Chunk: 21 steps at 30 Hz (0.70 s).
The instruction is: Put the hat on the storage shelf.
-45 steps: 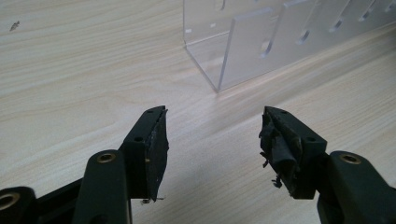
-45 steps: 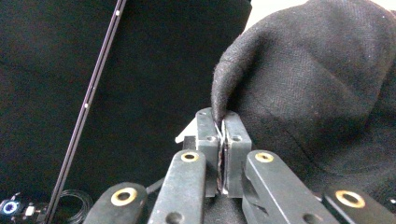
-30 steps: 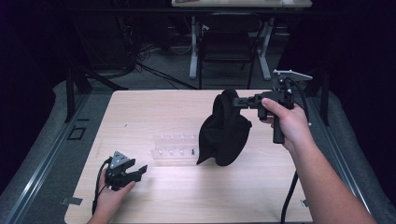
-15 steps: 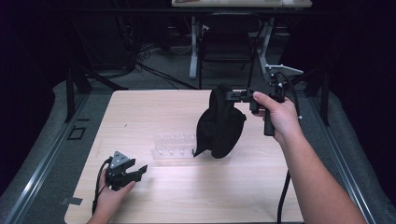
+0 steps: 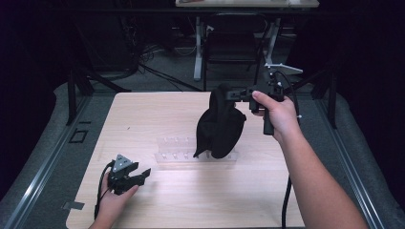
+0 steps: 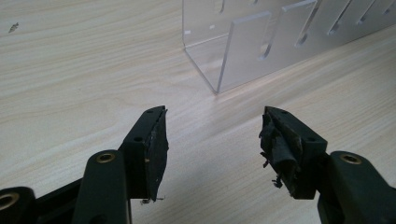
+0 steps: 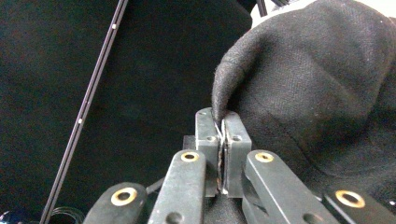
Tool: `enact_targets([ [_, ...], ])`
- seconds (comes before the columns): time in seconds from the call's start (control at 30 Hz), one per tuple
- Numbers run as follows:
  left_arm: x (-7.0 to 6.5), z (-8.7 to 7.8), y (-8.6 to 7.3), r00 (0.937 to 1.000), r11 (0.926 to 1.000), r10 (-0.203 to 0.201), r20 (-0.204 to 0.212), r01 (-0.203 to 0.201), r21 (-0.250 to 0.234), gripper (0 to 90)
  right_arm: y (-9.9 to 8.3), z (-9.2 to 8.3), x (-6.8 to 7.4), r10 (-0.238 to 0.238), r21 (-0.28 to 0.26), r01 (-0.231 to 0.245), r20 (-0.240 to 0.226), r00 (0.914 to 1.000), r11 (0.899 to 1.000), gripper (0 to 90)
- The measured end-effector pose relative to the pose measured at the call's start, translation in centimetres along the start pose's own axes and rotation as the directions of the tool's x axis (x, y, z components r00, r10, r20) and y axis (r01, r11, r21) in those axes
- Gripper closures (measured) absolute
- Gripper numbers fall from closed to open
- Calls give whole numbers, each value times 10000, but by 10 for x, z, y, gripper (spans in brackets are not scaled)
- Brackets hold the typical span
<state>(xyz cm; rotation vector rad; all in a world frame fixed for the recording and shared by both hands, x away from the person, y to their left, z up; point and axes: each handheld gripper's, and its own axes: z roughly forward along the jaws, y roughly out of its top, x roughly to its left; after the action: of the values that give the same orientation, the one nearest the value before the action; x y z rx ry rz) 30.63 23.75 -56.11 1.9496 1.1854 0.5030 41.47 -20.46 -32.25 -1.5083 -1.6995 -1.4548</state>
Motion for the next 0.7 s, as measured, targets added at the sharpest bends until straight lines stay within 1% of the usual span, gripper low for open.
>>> enact_targets([
  [0.17, -1, 0, 0, 10000, 10000, 48, -19, -48, 9, 415, 1, 6, -1, -47, 124, 46, 83, 10000, 9999, 881],
  [0.23, -1, 0, 0, 10000, 10000, 10, 10, -10, 4, 415, 1, 10, -1, -40, 139, 39, 91, 10000, 9999, 881],
  [0.47, -4, 0, 1, 9999, 9999, 104, 37, -104, -44, 415, -2, 19, 3, -78, 262, 81, -124, 9999, 9996, 880],
  [0.57, -7, 0, 2, 9997, 9997, 220, 67, -220, -65, 416, -3, 23, 5, -128, 348, 136, -231, 9997, 9993, 879],
  [0.7, -10, -1, 3, 9996, 9996, 229, 137, -227, -140, 416, -4, 27, 6, -49, 354, 60, -313, 9995, 9994, 879],
])
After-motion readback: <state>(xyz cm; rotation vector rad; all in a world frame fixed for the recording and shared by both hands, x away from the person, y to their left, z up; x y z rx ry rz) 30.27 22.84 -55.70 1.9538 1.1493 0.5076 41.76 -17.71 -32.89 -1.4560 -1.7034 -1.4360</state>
